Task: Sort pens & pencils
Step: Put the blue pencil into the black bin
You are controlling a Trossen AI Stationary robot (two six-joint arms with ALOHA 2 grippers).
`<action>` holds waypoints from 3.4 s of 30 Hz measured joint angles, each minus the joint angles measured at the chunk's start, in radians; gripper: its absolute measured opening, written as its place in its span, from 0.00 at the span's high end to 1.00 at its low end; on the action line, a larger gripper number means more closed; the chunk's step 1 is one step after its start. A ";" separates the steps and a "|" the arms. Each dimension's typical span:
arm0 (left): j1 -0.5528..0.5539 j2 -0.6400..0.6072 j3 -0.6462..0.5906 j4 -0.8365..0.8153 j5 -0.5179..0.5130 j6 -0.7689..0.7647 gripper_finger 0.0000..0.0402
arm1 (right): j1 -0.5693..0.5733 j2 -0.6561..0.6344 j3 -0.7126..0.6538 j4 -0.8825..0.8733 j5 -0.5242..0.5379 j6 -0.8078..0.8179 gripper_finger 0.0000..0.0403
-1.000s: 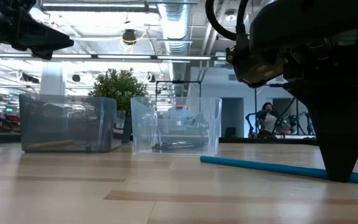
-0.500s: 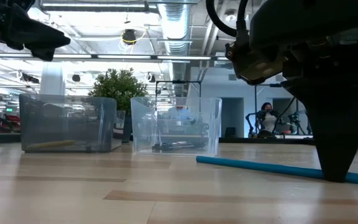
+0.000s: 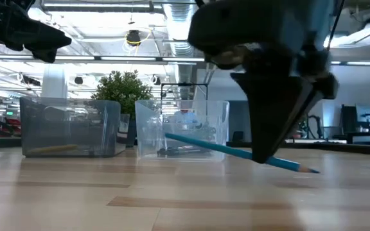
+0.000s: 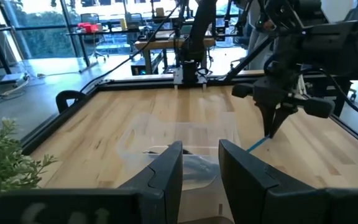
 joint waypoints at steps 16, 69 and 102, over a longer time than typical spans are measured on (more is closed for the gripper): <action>0.000 0.000 0.000 -0.007 0.000 -0.035 0.76 | -0.049 -0.004 0.018 0.077 -0.013 -0.131 0.89; 0.000 0.000 0.001 0.252 0.101 0.002 0.43 | -0.319 -0.008 0.357 0.481 0.249 -1.030 0.89; 0.001 0.324 0.059 0.514 0.037 0.066 0.57 | -0.309 -0.008 0.357 0.502 0.246 -1.046 0.89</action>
